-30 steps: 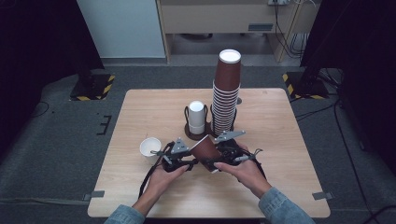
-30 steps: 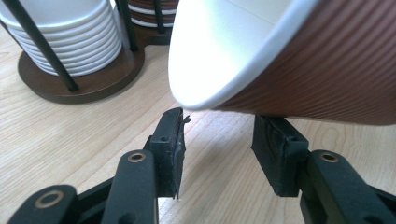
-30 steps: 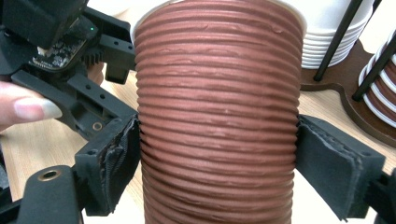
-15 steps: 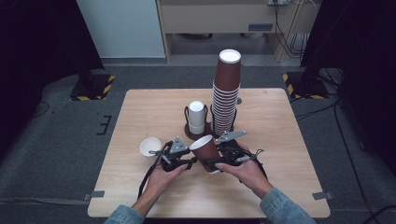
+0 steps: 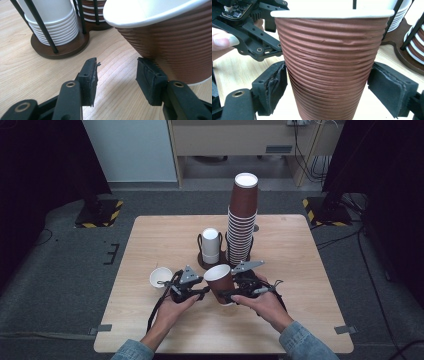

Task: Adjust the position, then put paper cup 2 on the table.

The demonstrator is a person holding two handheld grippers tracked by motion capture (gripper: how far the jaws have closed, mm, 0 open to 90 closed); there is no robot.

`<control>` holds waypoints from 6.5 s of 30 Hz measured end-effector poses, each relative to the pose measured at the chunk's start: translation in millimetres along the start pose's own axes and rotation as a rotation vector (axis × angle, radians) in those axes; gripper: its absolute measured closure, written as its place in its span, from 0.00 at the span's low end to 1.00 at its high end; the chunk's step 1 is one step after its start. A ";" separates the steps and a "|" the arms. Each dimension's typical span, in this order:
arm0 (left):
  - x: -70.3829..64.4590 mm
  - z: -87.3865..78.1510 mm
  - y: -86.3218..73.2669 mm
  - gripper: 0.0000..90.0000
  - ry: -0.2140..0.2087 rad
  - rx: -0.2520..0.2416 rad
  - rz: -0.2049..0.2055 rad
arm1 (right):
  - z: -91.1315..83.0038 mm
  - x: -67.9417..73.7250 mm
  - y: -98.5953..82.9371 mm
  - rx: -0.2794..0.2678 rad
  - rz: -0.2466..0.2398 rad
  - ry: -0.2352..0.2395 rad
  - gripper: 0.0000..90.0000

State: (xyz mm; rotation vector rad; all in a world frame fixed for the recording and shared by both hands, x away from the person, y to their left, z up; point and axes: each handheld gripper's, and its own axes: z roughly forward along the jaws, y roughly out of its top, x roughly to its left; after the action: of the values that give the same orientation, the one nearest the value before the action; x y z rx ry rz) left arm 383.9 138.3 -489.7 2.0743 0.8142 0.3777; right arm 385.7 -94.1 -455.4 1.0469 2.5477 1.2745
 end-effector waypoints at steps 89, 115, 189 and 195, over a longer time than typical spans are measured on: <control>-7.4 -0.5 0.8 0.09 -0.039 0.033 -0.043 | -7.8 -19.2 -5.0 -0.020 0.051 -0.073 0.14; -6.1 -1.2 -2.7 0.07 -0.050 0.039 -0.040 | -31.4 -39.8 -17.3 -0.054 0.060 -0.150 0.14; -8.9 1.7 -4.9 0.08 -0.055 0.069 -0.021 | -54.0 -131.8 -46.3 -0.039 0.272 -0.411 0.07; -9.1 2.0 -4.9 0.08 -0.055 0.071 -0.020 | -58.7 -128.8 -46.2 -0.053 0.262 -0.404 0.05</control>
State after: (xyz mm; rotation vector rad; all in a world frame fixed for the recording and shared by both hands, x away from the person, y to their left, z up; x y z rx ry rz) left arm 376.1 133.1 -494.6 2.1307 0.8255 0.2827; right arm 436.3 -232.4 -477.5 1.4898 2.1192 1.0407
